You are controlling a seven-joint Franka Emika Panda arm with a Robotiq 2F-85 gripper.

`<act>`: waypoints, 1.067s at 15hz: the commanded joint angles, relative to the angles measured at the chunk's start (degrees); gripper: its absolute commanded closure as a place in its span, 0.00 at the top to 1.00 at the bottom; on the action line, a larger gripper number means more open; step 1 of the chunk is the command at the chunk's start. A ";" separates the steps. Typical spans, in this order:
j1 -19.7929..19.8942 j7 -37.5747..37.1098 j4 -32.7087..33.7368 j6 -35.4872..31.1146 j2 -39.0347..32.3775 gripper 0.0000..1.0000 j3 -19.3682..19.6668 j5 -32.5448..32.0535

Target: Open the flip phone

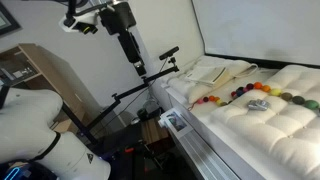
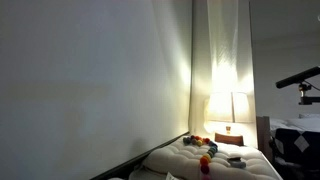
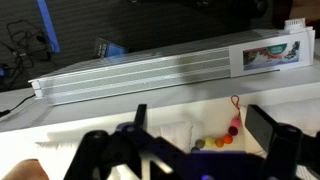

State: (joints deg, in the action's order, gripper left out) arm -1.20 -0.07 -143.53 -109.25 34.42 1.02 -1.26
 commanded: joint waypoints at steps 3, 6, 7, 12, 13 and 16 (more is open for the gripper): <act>0.44 0.19 0.11 0.13 -0.03 1.00 -0.39 0.23; 0.44 0.19 0.11 0.13 -0.03 1.00 -0.39 0.23; 0.44 0.19 0.11 0.13 -0.03 1.00 -0.39 0.23; 0.36 0.24 0.58 -0.35 -0.71 1.00 -0.21 0.61; 0.41 0.09 1.62 -0.83 -1.95 1.00 -0.47 0.19; -0.23 1.08 4.92 -2.91 -4.64 1.00 -0.75 0.00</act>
State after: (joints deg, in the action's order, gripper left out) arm -1.30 -0.03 -142.59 -110.48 33.33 0.98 -1.26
